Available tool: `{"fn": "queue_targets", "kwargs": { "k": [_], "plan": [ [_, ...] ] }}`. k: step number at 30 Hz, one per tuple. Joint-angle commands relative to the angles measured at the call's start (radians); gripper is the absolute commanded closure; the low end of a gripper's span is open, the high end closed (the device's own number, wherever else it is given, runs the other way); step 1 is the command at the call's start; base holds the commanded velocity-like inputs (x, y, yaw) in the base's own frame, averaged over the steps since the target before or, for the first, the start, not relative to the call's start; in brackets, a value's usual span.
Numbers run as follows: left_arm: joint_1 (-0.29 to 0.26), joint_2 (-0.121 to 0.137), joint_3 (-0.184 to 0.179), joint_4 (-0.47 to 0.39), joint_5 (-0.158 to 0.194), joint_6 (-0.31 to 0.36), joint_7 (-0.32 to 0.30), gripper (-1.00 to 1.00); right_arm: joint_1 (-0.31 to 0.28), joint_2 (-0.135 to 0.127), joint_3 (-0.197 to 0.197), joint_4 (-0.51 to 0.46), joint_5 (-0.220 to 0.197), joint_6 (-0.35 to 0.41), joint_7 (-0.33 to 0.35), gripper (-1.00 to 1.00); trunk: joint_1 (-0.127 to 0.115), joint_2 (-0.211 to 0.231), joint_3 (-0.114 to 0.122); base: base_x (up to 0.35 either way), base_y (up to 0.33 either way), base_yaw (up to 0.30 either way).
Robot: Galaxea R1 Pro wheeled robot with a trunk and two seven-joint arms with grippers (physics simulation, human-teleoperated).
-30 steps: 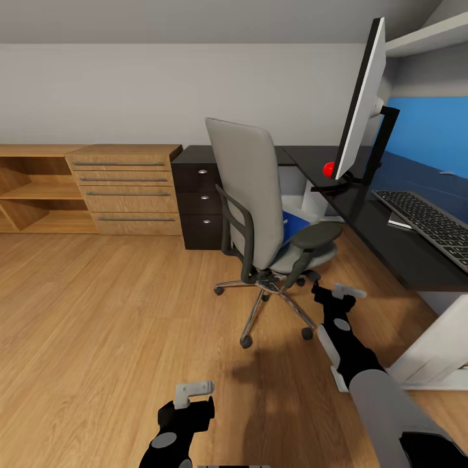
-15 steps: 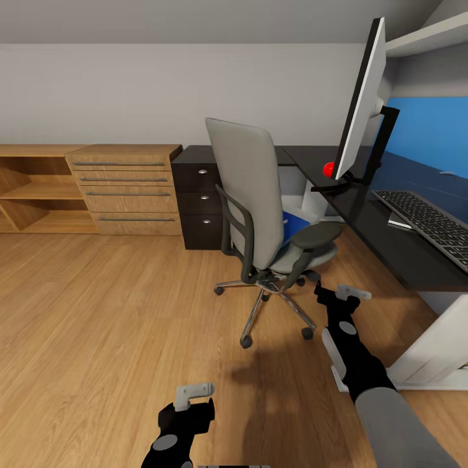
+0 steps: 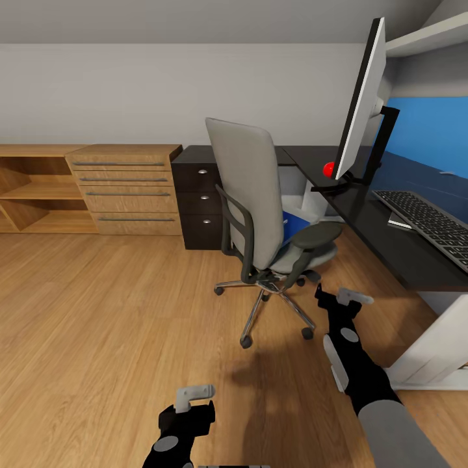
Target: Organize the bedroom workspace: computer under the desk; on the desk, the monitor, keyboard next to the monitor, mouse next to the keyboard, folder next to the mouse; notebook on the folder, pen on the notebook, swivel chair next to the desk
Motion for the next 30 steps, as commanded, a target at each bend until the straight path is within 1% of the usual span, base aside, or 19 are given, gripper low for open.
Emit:
{"fn": "queue_targets", "kwargs": {
  "k": [1,11,23,27,29,30],
  "plan": [
    [0.000,0.000,-0.001,-0.001,0.010,0.002,0.010,-1.00,0.001,0.000,0.002,0.000,-0.010,-0.007,-0.002,-1.00,0.000,0.000,-0.001,0.000,0.000,0.029],
    [0.000,0.000,-0.001,-0.001,0.010,0.002,0.010,-1.00,0.004,0.000,0.003,-0.003,-0.008,-0.008,-0.001,-1.00,0.000,0.000,-0.001,0.000,0.000,0.112],
    [0.000,0.000,-0.001,0.000,0.010,0.002,0.009,-1.00,0.004,-0.001,0.004,-0.012,-0.007,-0.004,-0.001,-1.00,0.000,0.000,-0.001,0.000,0.000,0.022],
    [0.000,0.000,-0.002,0.000,0.010,0.002,0.009,-1.00,0.002,-0.003,0.001,-0.021,-0.010,0.021,-0.001,-1.00,0.000,0.000,-0.001,0.000,0.000,0.002],
    [0.000,0.000,-0.002,0.000,0.010,0.002,0.009,-1.00,-0.002,-0.005,-0.001,-0.040,-0.011,0.066,-0.001,-1.00,0.000,0.000,-0.001,0.000,0.000,0.000],
    [0.000,0.000,0.002,0.000,0.010,0.002,0.008,-1.00,-0.008,-0.005,-0.004,-0.075,-0.013,0.118,0.000,-1.00,0.000,0.000,-0.001,0.000,0.000,0.000]
  ]
}}
